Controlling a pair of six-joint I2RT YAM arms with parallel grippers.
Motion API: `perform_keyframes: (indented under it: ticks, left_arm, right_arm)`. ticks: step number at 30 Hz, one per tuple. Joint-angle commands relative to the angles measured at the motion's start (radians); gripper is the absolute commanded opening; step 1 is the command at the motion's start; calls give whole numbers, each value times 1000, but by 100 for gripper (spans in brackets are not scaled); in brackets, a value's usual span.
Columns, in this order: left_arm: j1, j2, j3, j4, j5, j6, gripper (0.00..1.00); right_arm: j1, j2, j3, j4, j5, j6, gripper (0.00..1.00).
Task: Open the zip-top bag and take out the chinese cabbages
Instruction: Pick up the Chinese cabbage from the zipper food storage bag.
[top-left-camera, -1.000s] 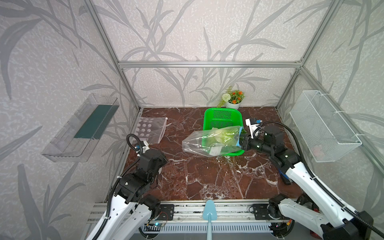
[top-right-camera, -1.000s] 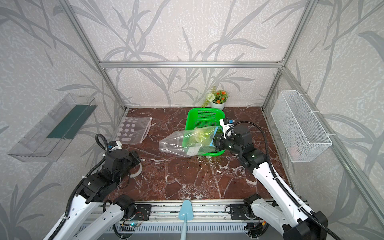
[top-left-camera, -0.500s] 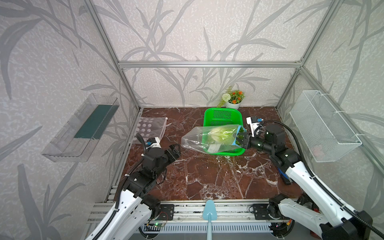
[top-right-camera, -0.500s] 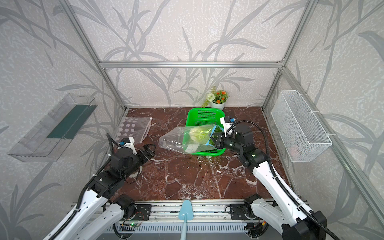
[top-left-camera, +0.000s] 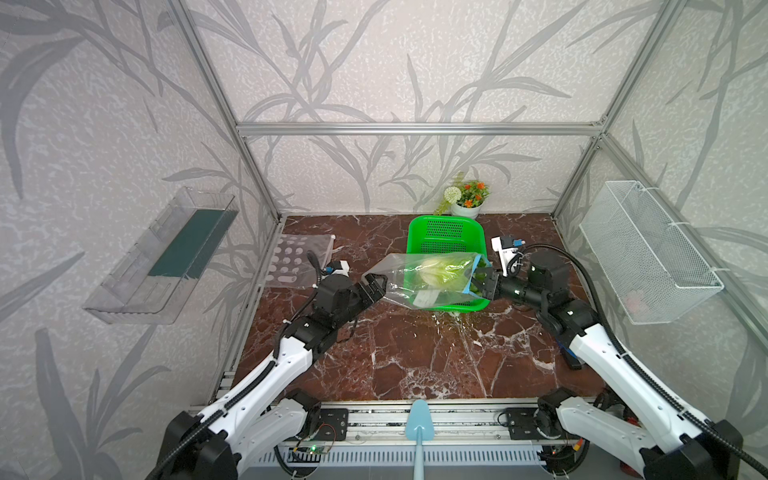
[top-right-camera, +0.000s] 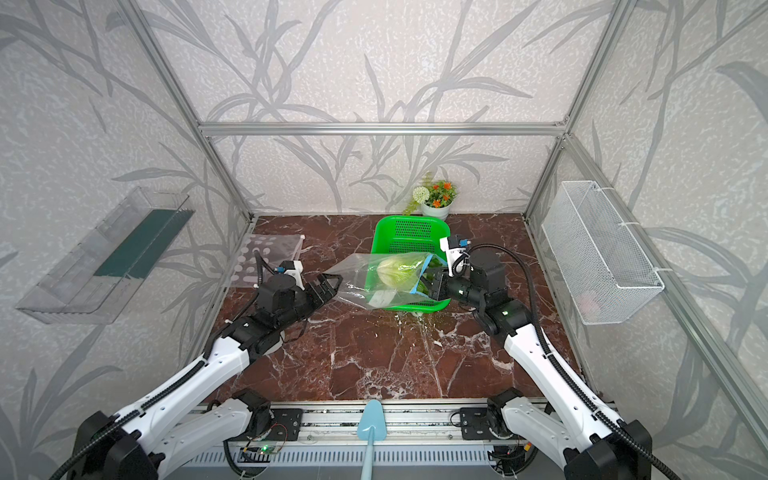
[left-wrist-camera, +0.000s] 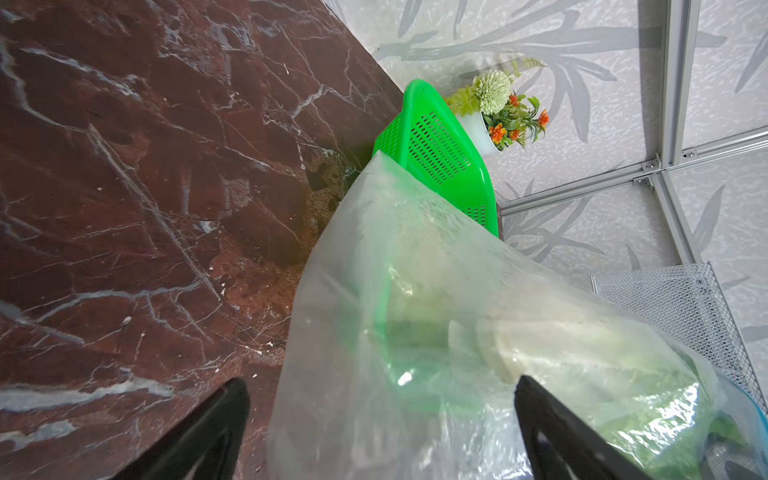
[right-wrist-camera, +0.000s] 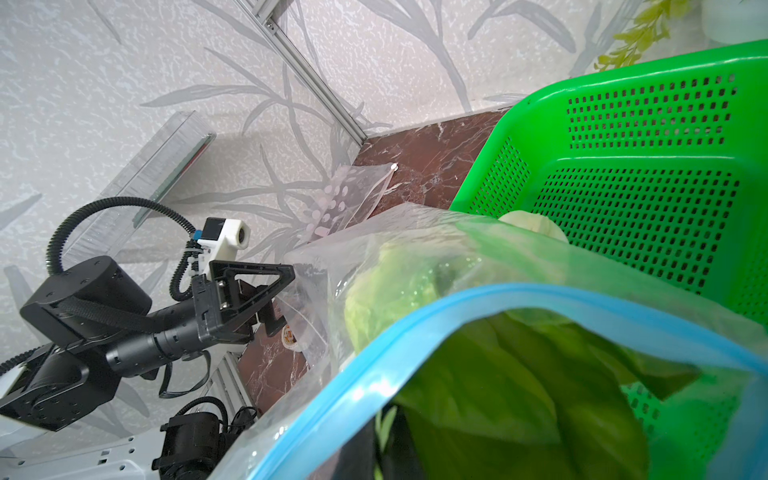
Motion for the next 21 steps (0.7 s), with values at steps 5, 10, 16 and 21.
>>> perform_keyframes:
  ticks: [5,10,16,21]
  left_arm:
    - [5,95,26,98,4,-36,12]
    - [7,31,42,-36,-120,-2,0]
    - [25,-123,29,-197,-354,16,0]
    - [50,-200,22,-252,-454,37,0]
  right_arm:
    - [8,-23,-20,83,-35,29,0]
    - [8,-39,-20,59,-22,18,0]
    - [-17,-79,11,-18,-10,-8,0]
    - [-48,-113,16,-58,-8,-17,0]
